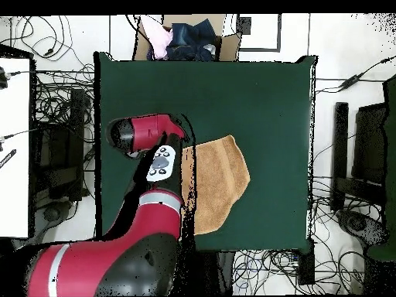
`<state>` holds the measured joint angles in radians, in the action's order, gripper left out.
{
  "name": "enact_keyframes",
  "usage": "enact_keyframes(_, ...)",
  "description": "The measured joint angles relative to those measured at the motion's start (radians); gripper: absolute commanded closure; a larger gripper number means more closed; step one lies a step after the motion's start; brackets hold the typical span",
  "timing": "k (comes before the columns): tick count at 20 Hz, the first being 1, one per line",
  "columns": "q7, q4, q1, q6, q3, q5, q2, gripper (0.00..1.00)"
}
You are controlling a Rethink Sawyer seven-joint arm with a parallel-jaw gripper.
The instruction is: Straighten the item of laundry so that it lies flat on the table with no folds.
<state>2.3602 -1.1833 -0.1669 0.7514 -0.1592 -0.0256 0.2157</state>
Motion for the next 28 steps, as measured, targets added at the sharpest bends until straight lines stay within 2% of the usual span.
enact_keyframes(7, 0.0, -0.003, -0.068, 0.065, -0.048, 0.001, -0.004, 0.0)
enact_keyframes(17, 0.0, -0.033, -0.112, 0.09, -0.088, 0.002, 0.011, 0.0)
enact_keyframes(28, 0.027, 0.01, -0.185, 0.048, -0.204, 0.047, -0.078, 0.0)
